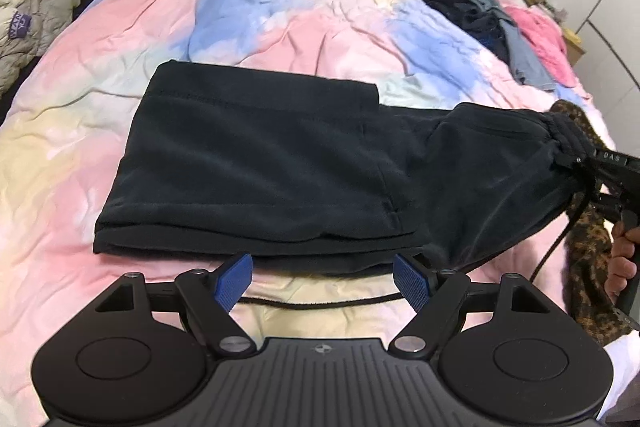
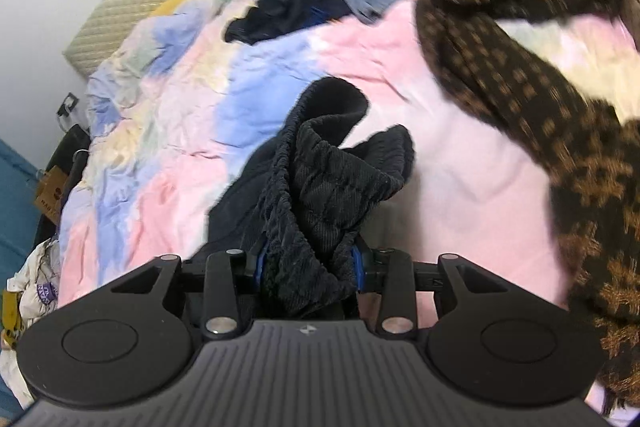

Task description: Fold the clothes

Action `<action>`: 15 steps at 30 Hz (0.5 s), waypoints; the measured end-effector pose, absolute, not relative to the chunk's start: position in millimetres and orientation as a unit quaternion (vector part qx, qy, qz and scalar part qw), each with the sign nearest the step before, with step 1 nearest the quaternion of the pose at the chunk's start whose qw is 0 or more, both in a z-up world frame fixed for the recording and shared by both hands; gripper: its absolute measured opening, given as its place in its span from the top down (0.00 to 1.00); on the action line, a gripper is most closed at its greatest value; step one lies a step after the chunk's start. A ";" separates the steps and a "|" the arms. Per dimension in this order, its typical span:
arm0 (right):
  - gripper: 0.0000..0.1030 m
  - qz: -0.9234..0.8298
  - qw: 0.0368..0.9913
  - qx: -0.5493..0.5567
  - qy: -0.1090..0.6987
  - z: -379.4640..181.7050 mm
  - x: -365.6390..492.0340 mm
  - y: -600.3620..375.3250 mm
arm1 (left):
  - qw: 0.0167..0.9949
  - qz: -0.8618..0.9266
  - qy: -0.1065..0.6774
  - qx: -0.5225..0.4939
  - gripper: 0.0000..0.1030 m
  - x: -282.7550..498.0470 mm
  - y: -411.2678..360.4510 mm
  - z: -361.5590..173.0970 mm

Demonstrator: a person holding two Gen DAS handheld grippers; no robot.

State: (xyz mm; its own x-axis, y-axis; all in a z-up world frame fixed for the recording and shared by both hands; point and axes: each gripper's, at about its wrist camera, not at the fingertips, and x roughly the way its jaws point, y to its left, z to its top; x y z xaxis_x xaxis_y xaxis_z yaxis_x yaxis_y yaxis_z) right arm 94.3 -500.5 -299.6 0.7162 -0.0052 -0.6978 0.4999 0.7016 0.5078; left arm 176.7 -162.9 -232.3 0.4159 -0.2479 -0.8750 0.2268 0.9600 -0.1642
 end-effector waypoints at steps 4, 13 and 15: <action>0.64 -0.136 0.874 0.324 0.335 -268.2 103.0 -469.2 | 0.845 -0.157 0.511 -0.007 0.23 178.0 -143.1 -228.7; 0.65 -0.143 0.908 0.250 0.305 -200.2 122.3 -378.5 | 0.861 -0.152 0.485 -0.025 0.23 201.5 -47.8 -228.0; 0.65 -0.143 0.915 0.226 0.302 -188.7 128.3 -354.4 | 0.864 -0.148 0.480 -0.034 0.23 208.8 -23.8 -228.3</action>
